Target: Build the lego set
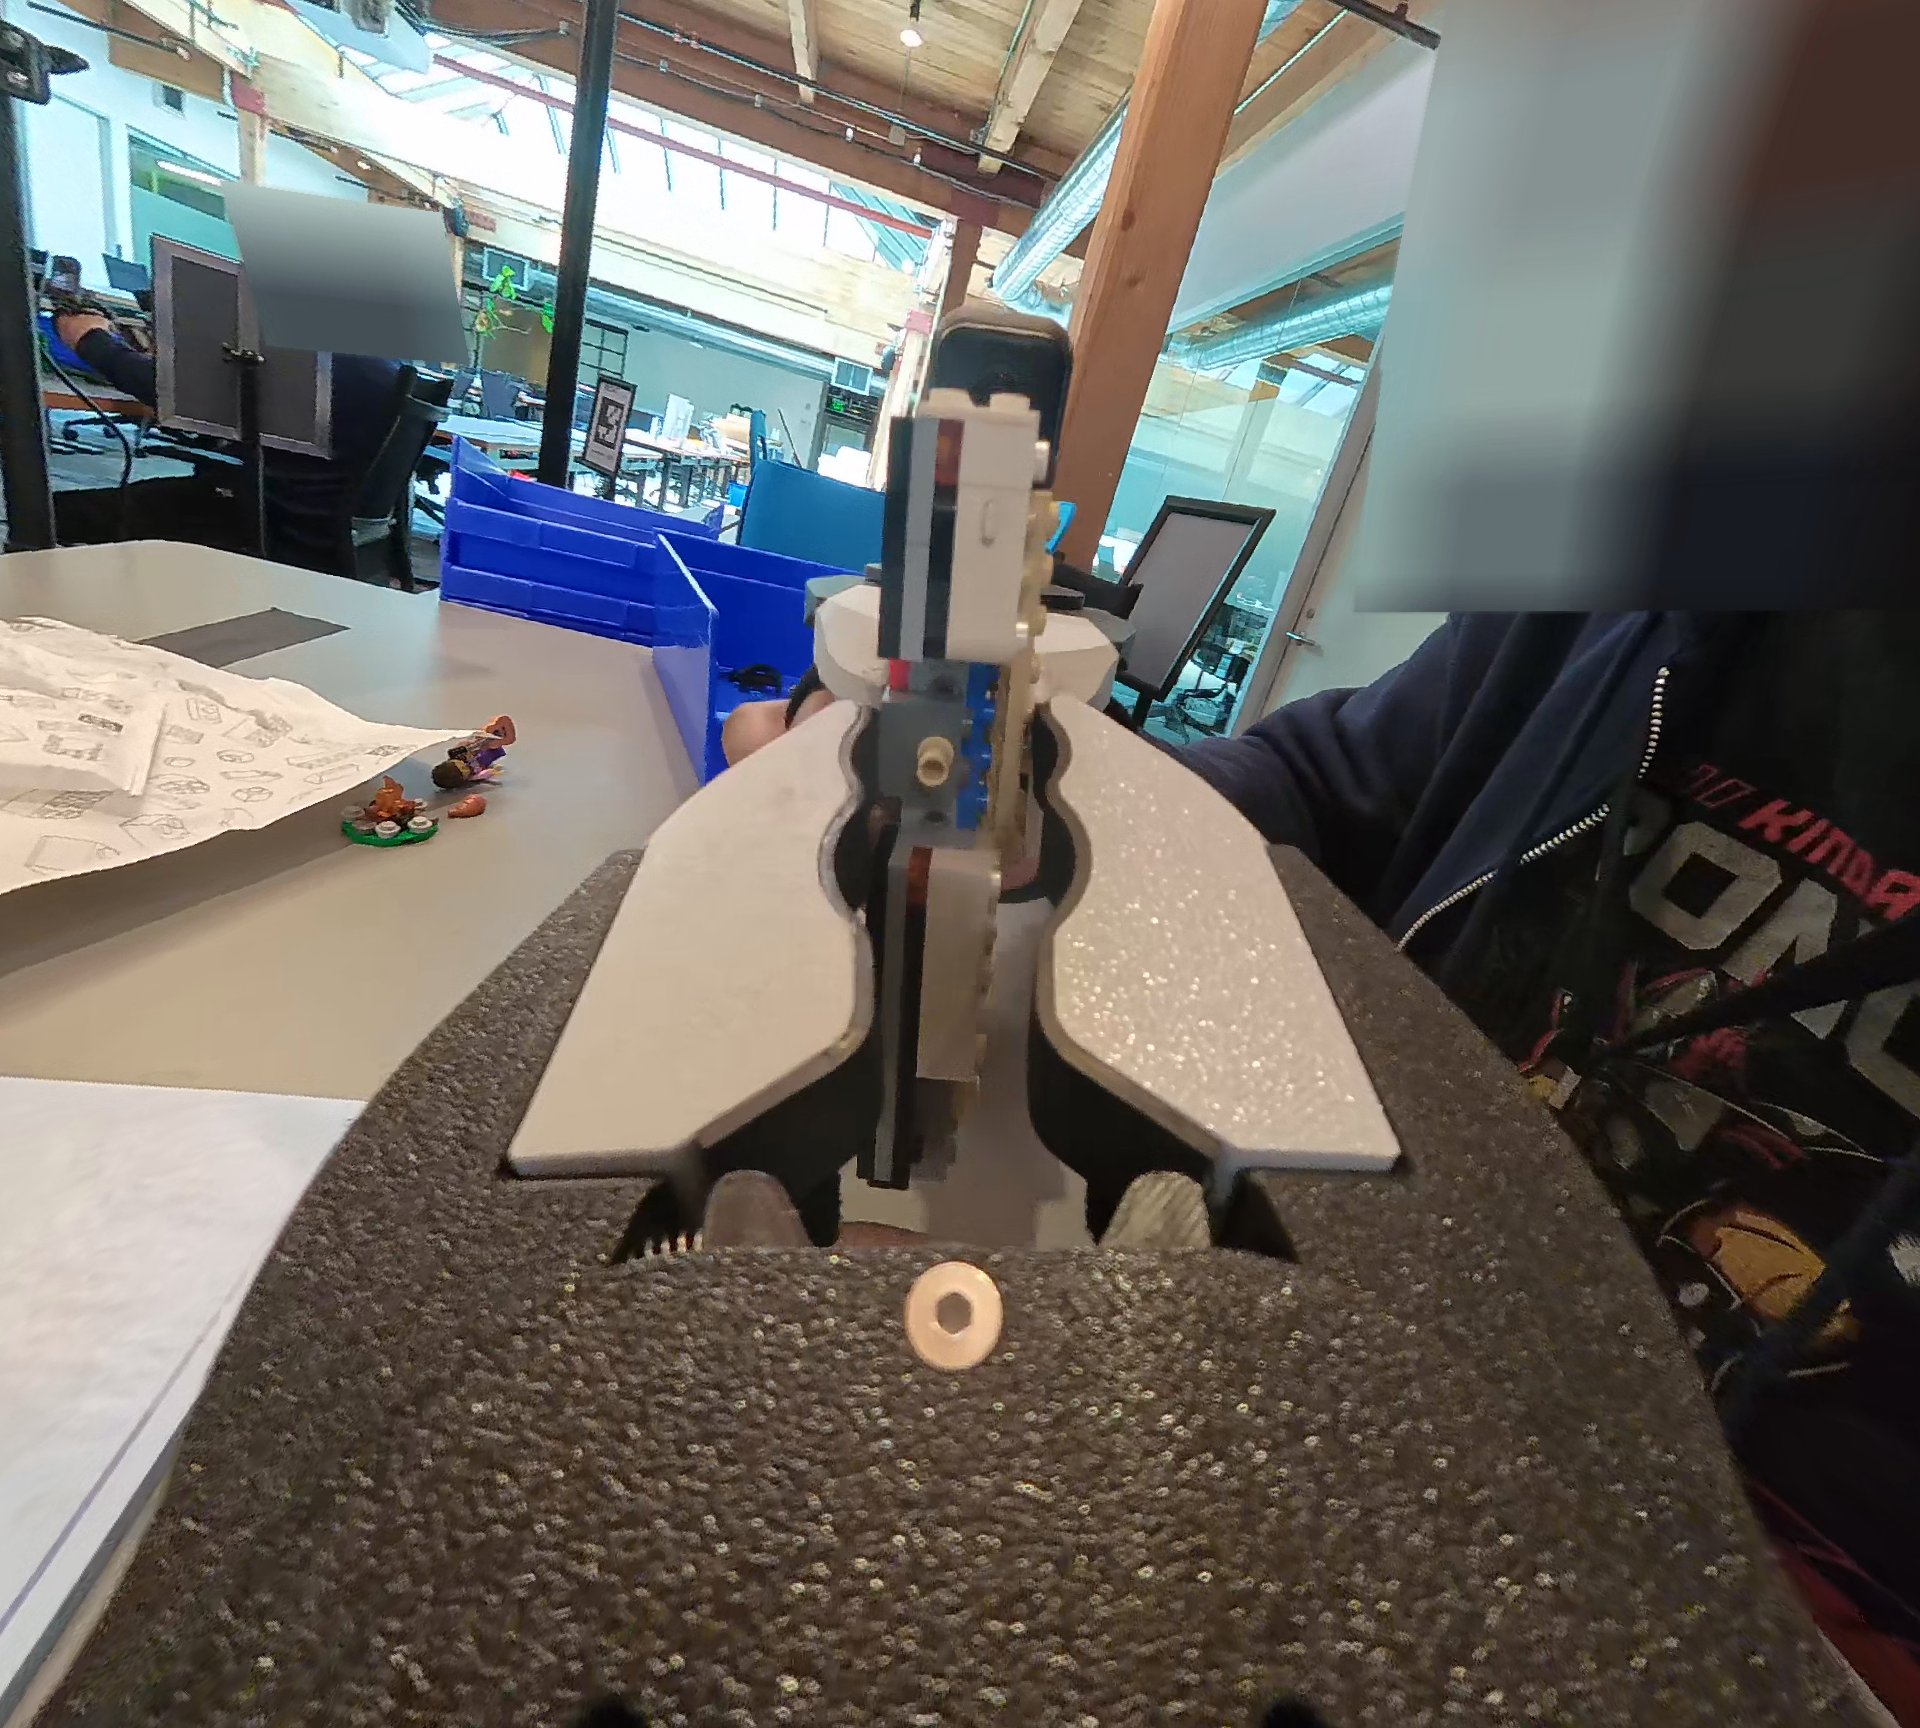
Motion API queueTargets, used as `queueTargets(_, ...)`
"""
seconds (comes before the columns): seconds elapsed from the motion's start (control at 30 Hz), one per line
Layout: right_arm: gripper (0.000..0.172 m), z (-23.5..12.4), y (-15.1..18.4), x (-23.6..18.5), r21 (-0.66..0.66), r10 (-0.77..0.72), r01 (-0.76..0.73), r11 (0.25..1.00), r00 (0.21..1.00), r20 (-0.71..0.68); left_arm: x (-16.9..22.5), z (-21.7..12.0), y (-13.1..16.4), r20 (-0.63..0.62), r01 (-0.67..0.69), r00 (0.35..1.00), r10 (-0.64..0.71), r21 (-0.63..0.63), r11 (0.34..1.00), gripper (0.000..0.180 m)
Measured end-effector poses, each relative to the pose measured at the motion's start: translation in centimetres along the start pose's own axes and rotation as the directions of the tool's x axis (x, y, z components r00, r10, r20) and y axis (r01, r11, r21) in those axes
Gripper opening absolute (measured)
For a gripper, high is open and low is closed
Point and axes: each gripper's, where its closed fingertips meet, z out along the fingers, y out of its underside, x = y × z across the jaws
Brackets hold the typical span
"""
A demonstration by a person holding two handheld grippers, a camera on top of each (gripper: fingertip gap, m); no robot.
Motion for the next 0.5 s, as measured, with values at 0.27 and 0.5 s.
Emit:
queueTargets(0.27,0.024,0.04,0.18,-0.13,-0.005,0.008,-0.008,1.0,1.0,0.018,-0.01,-0.19,0.03,0.025,-0.045,0.999,0.045,-0.023,0.999,0.024)
queueTargets(0.5,0.025,0.04,0.29,-0.17,0.007,0.026,-0.026,1.0,0.999,0.042,0.05,-0.25,0.23,0.03,-0.033,0.999,0.034,-0.025,0.999,0.023)
